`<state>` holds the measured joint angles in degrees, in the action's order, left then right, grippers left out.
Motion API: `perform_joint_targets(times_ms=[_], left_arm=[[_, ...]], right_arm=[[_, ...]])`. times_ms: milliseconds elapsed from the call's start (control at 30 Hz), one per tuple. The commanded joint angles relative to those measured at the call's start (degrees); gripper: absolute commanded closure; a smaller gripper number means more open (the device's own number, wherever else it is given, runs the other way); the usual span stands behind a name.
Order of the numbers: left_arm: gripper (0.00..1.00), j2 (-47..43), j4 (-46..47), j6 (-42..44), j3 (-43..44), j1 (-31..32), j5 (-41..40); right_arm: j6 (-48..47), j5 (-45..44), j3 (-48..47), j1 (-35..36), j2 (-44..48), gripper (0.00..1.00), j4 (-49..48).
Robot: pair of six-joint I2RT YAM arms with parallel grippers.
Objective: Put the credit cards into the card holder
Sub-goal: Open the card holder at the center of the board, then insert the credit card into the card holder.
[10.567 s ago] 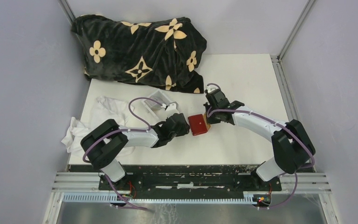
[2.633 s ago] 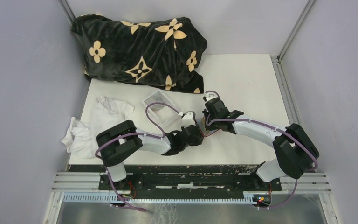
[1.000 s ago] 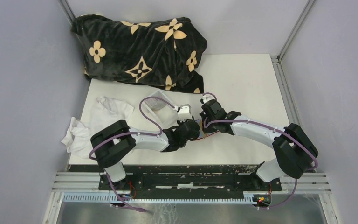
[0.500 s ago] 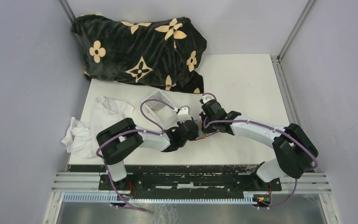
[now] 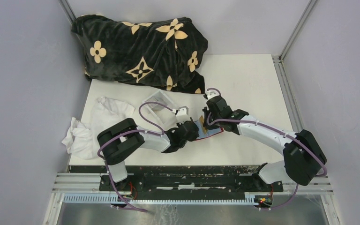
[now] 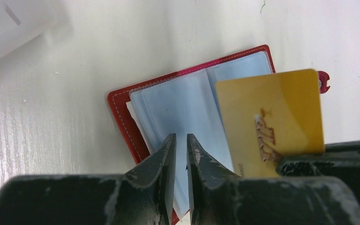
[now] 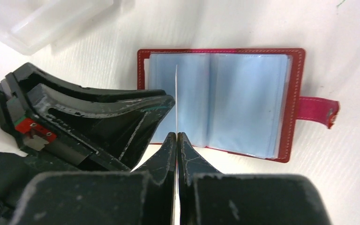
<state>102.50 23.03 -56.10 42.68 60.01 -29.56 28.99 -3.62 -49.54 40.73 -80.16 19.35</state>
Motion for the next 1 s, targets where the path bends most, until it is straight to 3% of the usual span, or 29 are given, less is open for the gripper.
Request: perform_joint_targets(times_ms=[0, 500, 967], left_arm=[[0.78, 0.62, -5.62, -0.45, -2.47, -1.04, -1.04], [0.76, -0.61, -4.59, 3.15, -4.57, -3.64, 2.34], [0.75, -0.59, -3.94, 3.21, -5.88, -3.8, 2.84]], right_arm=[[-0.89, 1.99, -1.68, -3.07, 1.39, 0.99, -1.48], [2.08, 12.31, 1.15, -8.94, -4.1, 0.99, -9.3], [7.27, 12.38, 6.34, -9.01, -4.45, 0.99, -15.04]])
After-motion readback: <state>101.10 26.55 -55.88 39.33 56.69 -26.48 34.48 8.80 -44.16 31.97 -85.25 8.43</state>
